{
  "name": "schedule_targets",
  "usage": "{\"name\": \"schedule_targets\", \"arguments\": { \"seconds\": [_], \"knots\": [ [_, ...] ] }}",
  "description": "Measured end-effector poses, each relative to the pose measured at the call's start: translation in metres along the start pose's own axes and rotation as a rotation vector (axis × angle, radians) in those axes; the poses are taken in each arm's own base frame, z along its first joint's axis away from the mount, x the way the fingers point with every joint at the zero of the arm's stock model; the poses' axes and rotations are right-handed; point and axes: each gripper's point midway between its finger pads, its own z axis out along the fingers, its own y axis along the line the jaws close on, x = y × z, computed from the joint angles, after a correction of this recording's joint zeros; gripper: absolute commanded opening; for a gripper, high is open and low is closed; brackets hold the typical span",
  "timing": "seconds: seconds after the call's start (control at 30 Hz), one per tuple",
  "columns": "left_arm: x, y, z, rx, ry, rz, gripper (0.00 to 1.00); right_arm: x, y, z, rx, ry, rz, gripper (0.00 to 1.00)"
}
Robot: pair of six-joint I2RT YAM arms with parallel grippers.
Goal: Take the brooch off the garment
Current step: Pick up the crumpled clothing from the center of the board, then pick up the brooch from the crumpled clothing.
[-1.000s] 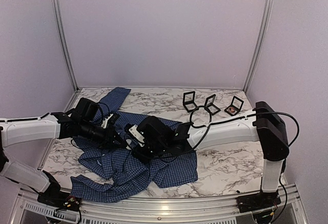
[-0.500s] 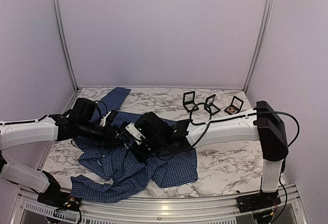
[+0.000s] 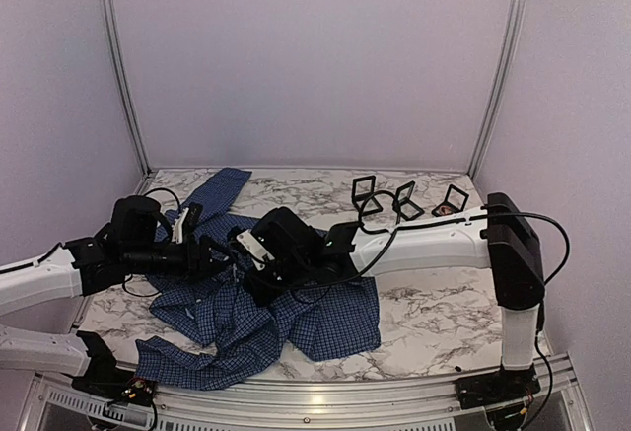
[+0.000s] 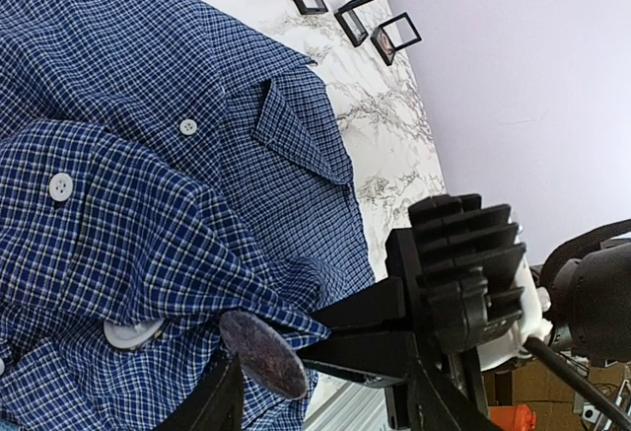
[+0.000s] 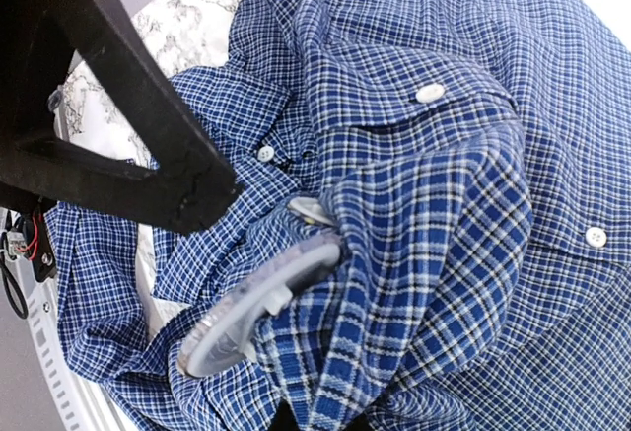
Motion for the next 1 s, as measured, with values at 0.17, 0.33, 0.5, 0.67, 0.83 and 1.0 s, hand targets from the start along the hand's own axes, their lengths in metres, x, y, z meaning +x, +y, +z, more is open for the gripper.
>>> {"name": "schedule_targets", "arguments": {
  "seconds": [0.17,0.33,0.5,0.67,0.83,1.0],
  "knots": [
    [0.009,0.009,0.001,-0.087,0.003,0.014,0.46,-0.003,0.002,0.005,-0.009,0.003,0.021,0.0],
    [0.009,0.013,-0.001,-0.168,-0.019,0.051,0.41,-0.003,0.004,0.006,-0.017,0.01,0.036,0.0],
    [0.007,0.011,0.001,-0.205,-0.031,0.078,0.39,-0.002,0.004,0.007,-0.018,0.014,0.043,0.0],
    [0.006,0.008,0.006,-0.239,-0.029,0.109,0.34,-0.003,0.005,0.007,-0.018,0.014,0.044,0.0],
    [0.006,0.012,0.007,-0.287,-0.029,0.13,0.31,-0.003,0.004,0.007,-0.017,0.015,0.046,0.0],
    [0.005,0.014,0.007,-0.323,-0.034,0.149,0.31,-0.003,0.004,0.007,-0.017,0.015,0.047,0.0]
  ]
}}
